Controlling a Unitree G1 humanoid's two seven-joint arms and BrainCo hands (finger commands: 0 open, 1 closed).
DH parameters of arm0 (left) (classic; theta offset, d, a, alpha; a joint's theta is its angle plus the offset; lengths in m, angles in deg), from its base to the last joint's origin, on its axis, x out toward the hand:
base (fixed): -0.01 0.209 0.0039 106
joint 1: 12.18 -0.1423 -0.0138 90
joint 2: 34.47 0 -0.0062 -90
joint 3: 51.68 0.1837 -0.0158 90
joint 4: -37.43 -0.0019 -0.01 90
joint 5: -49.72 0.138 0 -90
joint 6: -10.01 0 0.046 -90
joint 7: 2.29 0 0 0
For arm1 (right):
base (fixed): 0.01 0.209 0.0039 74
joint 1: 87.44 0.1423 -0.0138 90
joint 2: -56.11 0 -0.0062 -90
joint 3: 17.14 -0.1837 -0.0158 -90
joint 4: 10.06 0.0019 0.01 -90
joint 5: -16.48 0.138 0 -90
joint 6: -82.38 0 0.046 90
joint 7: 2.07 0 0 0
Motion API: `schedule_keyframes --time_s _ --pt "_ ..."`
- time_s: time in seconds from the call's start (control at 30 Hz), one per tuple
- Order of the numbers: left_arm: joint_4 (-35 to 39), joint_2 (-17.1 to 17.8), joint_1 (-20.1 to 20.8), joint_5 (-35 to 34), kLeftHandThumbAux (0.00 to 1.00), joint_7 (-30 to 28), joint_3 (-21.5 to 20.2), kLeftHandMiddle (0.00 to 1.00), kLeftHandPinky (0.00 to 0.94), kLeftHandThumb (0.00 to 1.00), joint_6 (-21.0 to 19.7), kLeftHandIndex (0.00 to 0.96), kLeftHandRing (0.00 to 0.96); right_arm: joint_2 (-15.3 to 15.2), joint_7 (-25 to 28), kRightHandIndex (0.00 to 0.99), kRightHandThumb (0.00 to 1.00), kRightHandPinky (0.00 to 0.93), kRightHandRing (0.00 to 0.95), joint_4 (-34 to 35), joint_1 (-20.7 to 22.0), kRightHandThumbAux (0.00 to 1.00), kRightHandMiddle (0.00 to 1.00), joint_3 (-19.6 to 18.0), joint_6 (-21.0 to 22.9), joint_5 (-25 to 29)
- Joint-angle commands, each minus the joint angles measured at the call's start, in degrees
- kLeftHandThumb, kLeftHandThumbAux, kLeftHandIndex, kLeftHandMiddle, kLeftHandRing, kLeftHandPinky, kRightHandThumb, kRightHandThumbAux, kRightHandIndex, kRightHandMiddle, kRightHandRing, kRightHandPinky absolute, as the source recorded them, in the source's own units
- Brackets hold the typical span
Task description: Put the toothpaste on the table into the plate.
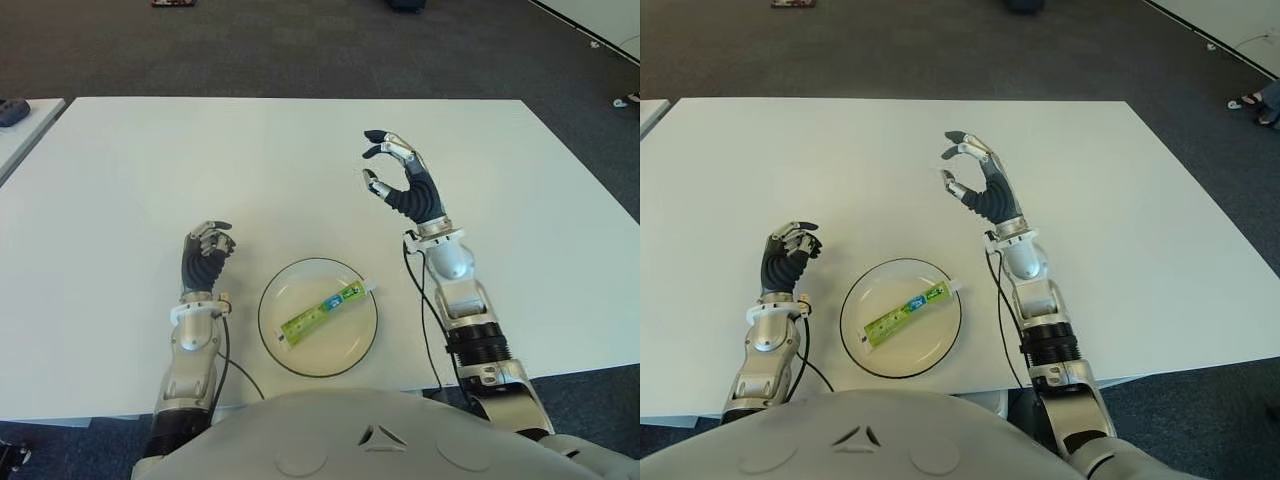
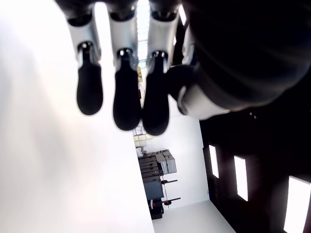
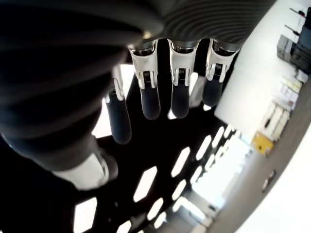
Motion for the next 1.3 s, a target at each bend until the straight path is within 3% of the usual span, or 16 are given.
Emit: schedule_keyframes --time_s 0.03,0.23,0.37,0.5,0.63,0.8,1.07,1.3 --pt "-1.29 0.42 0.82 0.46 0.716 -0.61 0.36 0.639 0.590 0.707 -0.69 0.434 0.635 2.56 -7.26 0.409 0.687 0.339 0.295 -6.67 -0.75 0.722 0.329 -0.76 -5.91 -2.92" --pt "-1.52 0.48 0.93 0.05 0.716 -0.93 0.43 0.643 0.624 0.707 -0.20 0.434 0.641 4.77 -13.88 0.419 0.709 0.464 0.412 -17.99 -2.32 0.729 0.418 -2.78 -15.91 -1.67" --pt "-1.35 0.45 0.76 -0.51 0.716 -1.21 0.29 0.644 0.630 0.707 -0.40 0.434 0.643 5.37 -15.79 0.422 0.714 0.483 0.452 -23.66 -2.88 0.730 0.453 -4.06 -20.81 -0.50" --pt "-1.34 0.42 0.68 -0.52 0.716 -1.14 0.19 0.640 0.617 0.707 -0.28 0.434 0.635 5.95 -17.33 0.438 0.817 0.480 0.481 -26.55 -2.93 0.695 0.456 -5.10 -23.19 -0.33" --pt "-0.91 0.38 0.60 -0.46 0.717 -1.17 0.17 0.637 0.615 0.706 -1.25 0.433 0.634 7.40 -18.86 0.433 0.836 0.439 0.480 -26.92 -4.75 0.689 0.461 -6.32 -22.13 0.19" --pt "-1.05 0.39 0.77 -0.40 0.717 -1.08 0.20 0.636 0.611 0.705 -1.23 0.433 0.631 8.87 -19.52 0.435 0.836 0.434 0.468 -25.65 -6.65 0.689 0.461 -7.45 -16.56 1.10" --pt "-0.99 0.31 0.68 -0.68 0.716 -1.32 0.24 0.635 0.611 0.706 -1.29 0.434 0.630 10.66 -17.84 0.444 0.838 0.522 0.489 -20.81 -9.30 0.687 0.460 -7.95 -8.09 3.32" --pt "-1.24 0.29 0.85 -0.95 0.716 -1.38 0.29 0.627 0.603 0.706 -1.46 0.434 0.621 11.53 -16.33 0.450 0.840 0.531 0.499 -17.49 -10.74 0.686 0.459 -8.12 -4.16 4.62"
